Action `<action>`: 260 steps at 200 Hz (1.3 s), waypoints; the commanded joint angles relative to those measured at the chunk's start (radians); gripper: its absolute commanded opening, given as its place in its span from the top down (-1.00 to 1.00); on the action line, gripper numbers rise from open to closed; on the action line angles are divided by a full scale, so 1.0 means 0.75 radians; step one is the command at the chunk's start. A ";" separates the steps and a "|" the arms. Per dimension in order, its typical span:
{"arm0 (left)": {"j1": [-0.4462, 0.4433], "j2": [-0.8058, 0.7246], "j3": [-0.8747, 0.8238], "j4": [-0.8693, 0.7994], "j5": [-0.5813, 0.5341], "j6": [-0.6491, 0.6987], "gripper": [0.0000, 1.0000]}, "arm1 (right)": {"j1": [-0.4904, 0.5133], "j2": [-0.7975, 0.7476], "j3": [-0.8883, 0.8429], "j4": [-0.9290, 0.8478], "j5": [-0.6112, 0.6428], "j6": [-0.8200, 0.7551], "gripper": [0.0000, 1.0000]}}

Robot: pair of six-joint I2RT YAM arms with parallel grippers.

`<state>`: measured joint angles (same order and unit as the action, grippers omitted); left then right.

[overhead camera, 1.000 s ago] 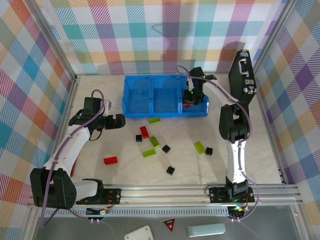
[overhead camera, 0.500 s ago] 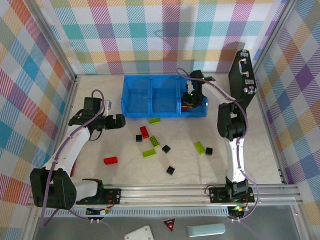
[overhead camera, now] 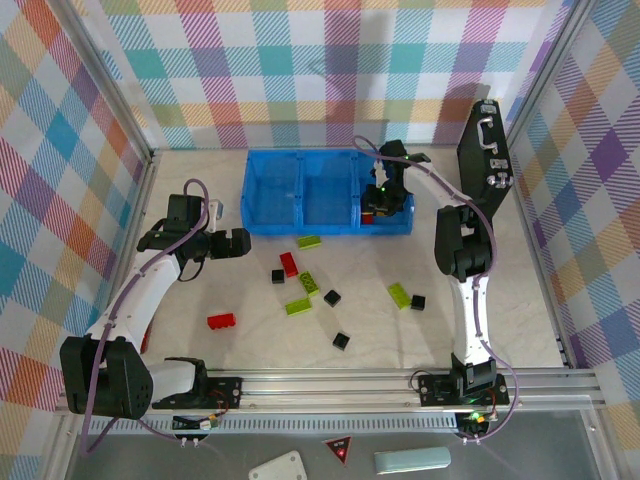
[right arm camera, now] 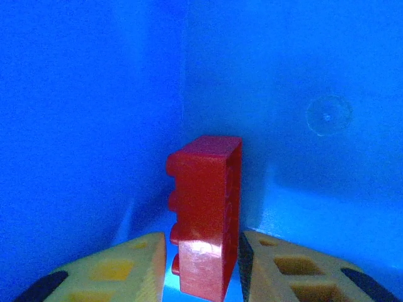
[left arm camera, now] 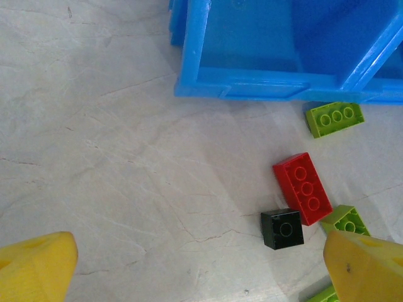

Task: Sort the legos into containers by color
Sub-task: Place the lego in the container, then pick up the lego from the center of the table.

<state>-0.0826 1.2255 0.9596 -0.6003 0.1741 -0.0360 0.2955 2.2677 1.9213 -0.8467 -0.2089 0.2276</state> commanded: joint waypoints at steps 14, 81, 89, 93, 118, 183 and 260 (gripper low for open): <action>0.006 -0.030 0.009 -0.014 -0.001 0.011 -1.00 | 0.004 -0.152 -0.049 0.002 -0.061 0.009 0.25; 0.006 -0.015 0.038 -0.037 -0.046 -0.053 -1.00 | 0.007 -0.330 -0.221 0.007 -0.048 0.029 0.25; 0.006 -0.001 0.059 -0.077 -0.073 -0.071 -1.00 | 0.007 -0.360 -0.258 0.023 -0.052 0.036 0.25; 0.005 0.007 0.082 -0.110 -0.095 -0.085 -1.00 | 0.007 -0.377 -0.280 0.031 -0.054 0.039 0.25; -0.002 0.030 0.133 -0.177 -0.106 -0.156 -0.92 | 0.007 -0.481 -0.415 0.083 -0.063 0.066 0.25; -0.249 0.063 0.173 -0.090 -0.245 -0.442 -0.80 | 0.020 -0.782 -0.767 0.247 -0.141 0.173 0.25; -0.638 0.419 0.326 0.034 -0.516 -0.662 -0.74 | 0.026 -1.015 -0.972 0.271 -0.113 0.171 0.26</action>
<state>-0.4999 1.4639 1.1423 -0.6201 -0.1211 -0.4515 0.3080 1.5505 1.2263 -0.6651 -0.2890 0.3519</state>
